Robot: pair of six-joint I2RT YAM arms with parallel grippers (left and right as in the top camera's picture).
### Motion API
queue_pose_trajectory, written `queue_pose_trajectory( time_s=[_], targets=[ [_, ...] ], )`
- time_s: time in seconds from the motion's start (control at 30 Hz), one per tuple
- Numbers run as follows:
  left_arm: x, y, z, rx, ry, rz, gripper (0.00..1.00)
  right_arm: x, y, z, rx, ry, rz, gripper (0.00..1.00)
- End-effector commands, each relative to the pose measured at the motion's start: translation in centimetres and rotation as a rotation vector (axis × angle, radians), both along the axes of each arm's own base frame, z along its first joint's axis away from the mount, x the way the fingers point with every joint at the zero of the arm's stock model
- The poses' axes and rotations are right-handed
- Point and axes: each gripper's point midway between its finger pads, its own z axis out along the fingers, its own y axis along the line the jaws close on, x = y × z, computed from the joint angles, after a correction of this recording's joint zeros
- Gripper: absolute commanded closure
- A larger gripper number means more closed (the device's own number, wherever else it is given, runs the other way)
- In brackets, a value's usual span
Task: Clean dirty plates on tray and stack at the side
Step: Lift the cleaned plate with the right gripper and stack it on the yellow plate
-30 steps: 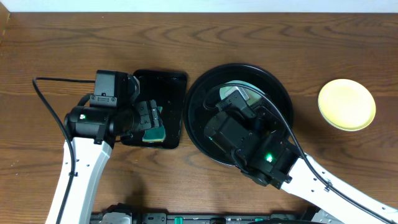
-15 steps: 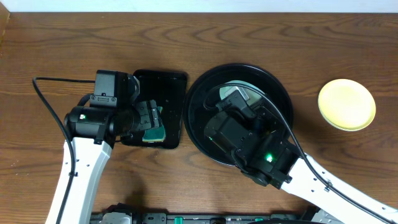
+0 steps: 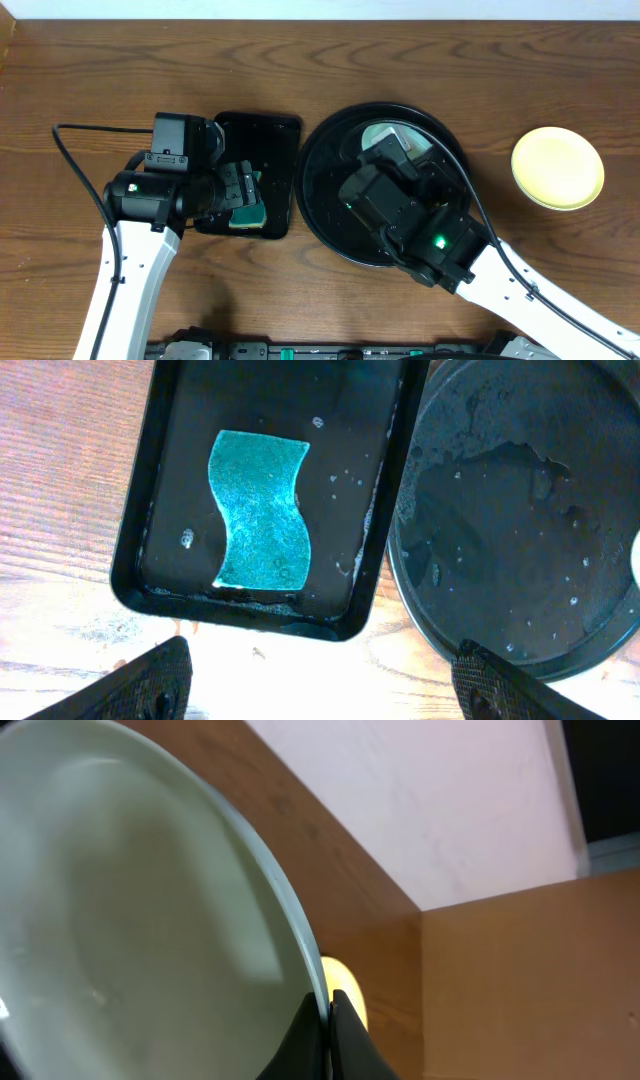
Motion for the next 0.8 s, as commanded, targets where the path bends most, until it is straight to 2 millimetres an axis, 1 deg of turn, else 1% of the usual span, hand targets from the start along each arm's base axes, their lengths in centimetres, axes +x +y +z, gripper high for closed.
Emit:
queue_pose_trajectory(
  time_s=[0.0, 0.07, 0.13, 0.23, 0.3, 0.4, 0.47, 0.53, 0.6, 0.67, 0.73, 0.77],
  targets=[
    [0.0, 0.0, 0.3, -0.002, -0.007, -0.008, 0.17, 0.6, -1.4, 0.1, 0.112, -0.037, -0.091, 0.99],
    [0.1, 0.0, 0.3, -0.002, -0.007, -0.008, 0.17, 1.3, -2.2, -1.1, 0.227, 0.005, -0.134, 0.99],
    [0.1, 0.0, 0.3, -0.002, -0.007, -0.008, 0.17, 2.0, -3.1, -2.8, 0.384, 0.073, -0.193, 0.99],
    [0.1, 0.0, 0.3, -0.002, -0.007, -0.008, 0.17, 3.4, -5.5, -4.9, 0.619, 0.182, -0.28, 0.99],
    [0.0, 0.0, 0.3, -0.002, -0.007, -0.008, 0.17, 4.4, -7.6, -5.5, 0.763, 0.223, -0.327, 0.99],
    [0.1, 0.0, 0.3, -0.002, -0.007, -0.008, 0.17, 5.5, -12.7, -5.8, 0.957, 0.225, -0.419, 0.99],
    [0.1, 0.0, 0.3, -0.002, -0.007, -0.008, 0.17, 5.7, -16.8, -6.0, 1.061, 0.195, -0.503, 0.99],
    [0.1, 0.0, 0.3, -0.002, -0.007, -0.008, 0.17, 5.5, -21.1, -6.7, 1.132, 0.159, -0.601, 0.99],
    [0.1, 0.0, 0.3, -0.002, -0.007, -0.008, 0.16, 4.8, -25.4, -7.9, 1.167, 0.124, -0.717, 0.99],
    [0.1, 0.0, 0.3, -0.002, -0.007, -0.008, 0.16, 3.9, -29.2, -9.9, 1.189, 0.104, -0.838, 0.99],
    [0.1, 0.0, 0.3, -0.002, -0.007, -0.008, 0.17, 3.0, -31.7, -12.0, 1.235, 0.101, -0.952, 0.99],
    [0.1, 0.0, 0.3, -0.002, -0.007, -0.008, 0.16, 2.6, -32.6, -13.0, 1.263, 0.106, -0.998, 0.99]
  ],
)
